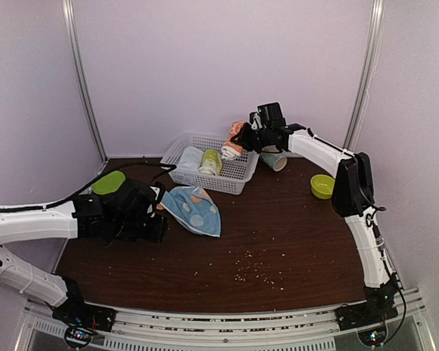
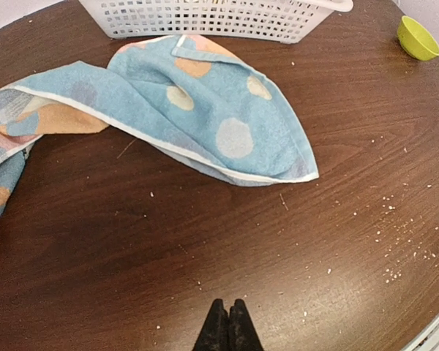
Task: Roll the towels
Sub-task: Move the bin to the center of the board.
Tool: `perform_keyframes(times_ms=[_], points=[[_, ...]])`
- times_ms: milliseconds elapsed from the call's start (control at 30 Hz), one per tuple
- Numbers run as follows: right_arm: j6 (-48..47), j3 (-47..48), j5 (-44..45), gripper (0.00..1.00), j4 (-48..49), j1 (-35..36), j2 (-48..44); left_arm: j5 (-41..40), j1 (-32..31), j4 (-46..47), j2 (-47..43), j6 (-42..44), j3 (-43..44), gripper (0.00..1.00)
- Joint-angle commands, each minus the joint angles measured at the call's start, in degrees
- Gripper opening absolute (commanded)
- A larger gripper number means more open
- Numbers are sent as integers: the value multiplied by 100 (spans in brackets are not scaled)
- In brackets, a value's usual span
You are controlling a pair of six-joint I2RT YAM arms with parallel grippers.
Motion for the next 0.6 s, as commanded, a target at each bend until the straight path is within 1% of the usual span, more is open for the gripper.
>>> perform_keyframes(times_ms=[0, 167, 367, 567], points=[[253, 298, -126, 0, -153, -18, 151, -215, 36, -102, 163, 181, 223, 0], [264, 304, -80, 0, -569, 2, 378, -218, 59, -96, 269, 243, 261, 0], [78, 305, 143, 0, -1308, 7, 393, -216, 63, -93, 269, 238, 235, 0], [26, 314, 112, 0, -1824, 1, 368, -186, 72, -93, 381, 251, 304, 0]])
